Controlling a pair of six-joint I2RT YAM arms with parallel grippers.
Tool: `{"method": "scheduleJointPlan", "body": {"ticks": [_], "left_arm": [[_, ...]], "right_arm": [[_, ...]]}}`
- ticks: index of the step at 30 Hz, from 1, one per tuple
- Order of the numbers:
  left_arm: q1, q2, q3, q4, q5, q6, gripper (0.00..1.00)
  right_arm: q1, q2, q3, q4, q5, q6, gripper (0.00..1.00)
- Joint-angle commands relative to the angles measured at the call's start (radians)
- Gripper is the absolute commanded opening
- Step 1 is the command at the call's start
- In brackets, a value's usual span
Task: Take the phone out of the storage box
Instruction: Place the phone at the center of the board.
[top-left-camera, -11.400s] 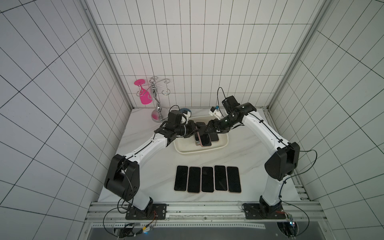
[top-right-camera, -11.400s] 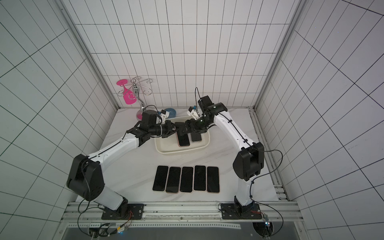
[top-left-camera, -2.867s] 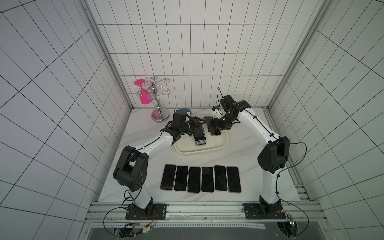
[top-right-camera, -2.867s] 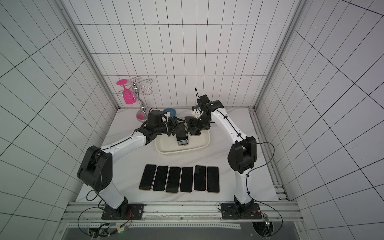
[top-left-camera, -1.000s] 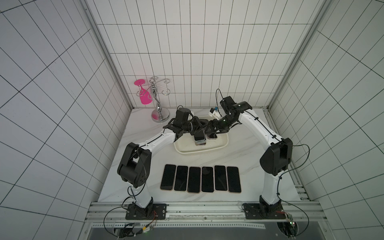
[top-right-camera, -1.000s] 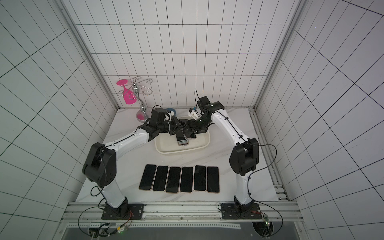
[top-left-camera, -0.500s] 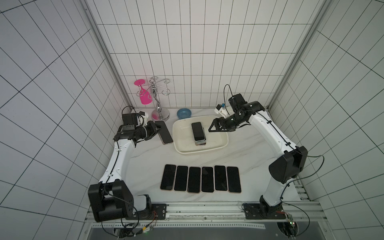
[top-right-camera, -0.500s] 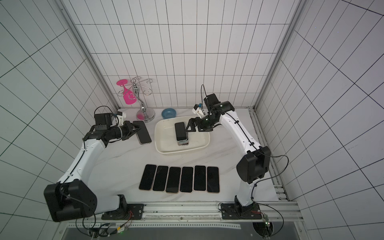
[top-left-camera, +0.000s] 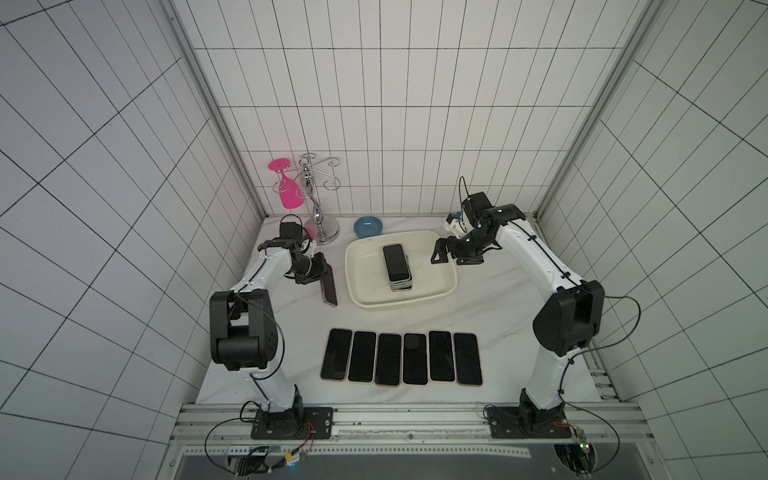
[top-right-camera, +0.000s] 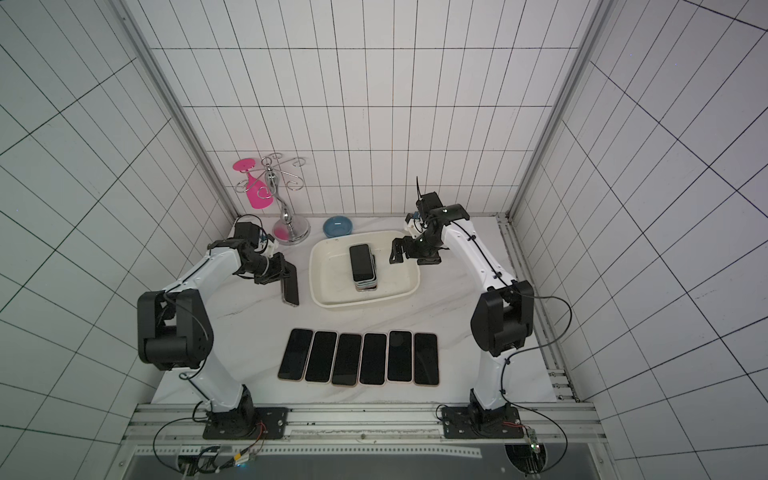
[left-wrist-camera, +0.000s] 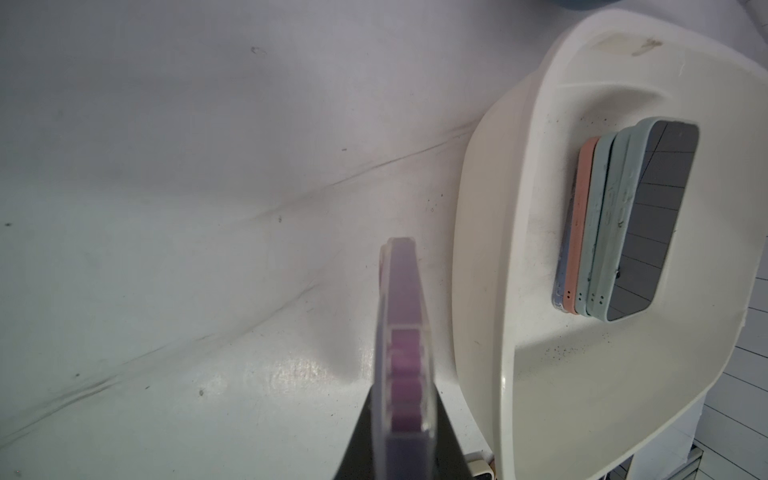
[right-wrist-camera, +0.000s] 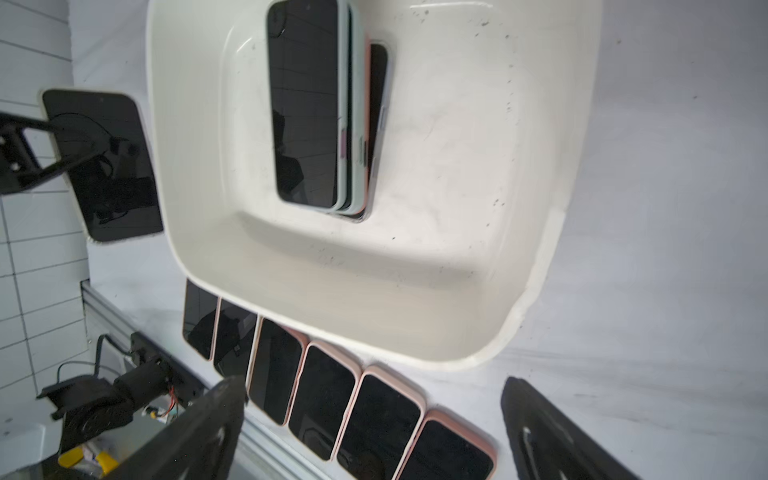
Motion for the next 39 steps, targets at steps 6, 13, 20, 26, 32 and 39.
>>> {"method": "scheduleJointPlan", "body": {"ticks": [6, 13, 20, 26, 32, 39], "left_arm": [[-0.109, 0.085, 0.130, 0.093, 0.041, 0.005, 0.00], [-0.132, 0.132, 0.186, 0.090, 0.074, 0.020, 0.00], [-0.139, 0.125, 0.160, 0.113, 0.103, 0.027, 0.00], [-0.105, 0.089, 0.116, 0.065, 0.120, 0.057, 0.00], [-0.053, 0.041, 0.073, -0.033, 0.099, 0.157, 0.00], [-0.055, -0.020, 0.000, -0.032, 0.150, 0.143, 0.00]], "right_arm": [[0.008, 0.211, 0.106, -0.037, 0.073, 0.032, 0.67], [0.008, 0.187, -0.008, -0.055, 0.128, 0.040, 0.21], [0.015, 0.116, -0.122, -0.038, 0.091, 0.053, 0.23], [0.017, 0.087, -0.155, -0.019, 0.098, 0.063, 0.26], [0.005, 0.084, -0.105, -0.027, 0.090, 0.058, 0.27], [0.005, 0.095, -0.112, -0.029, 0.062, 0.033, 0.27]]}}
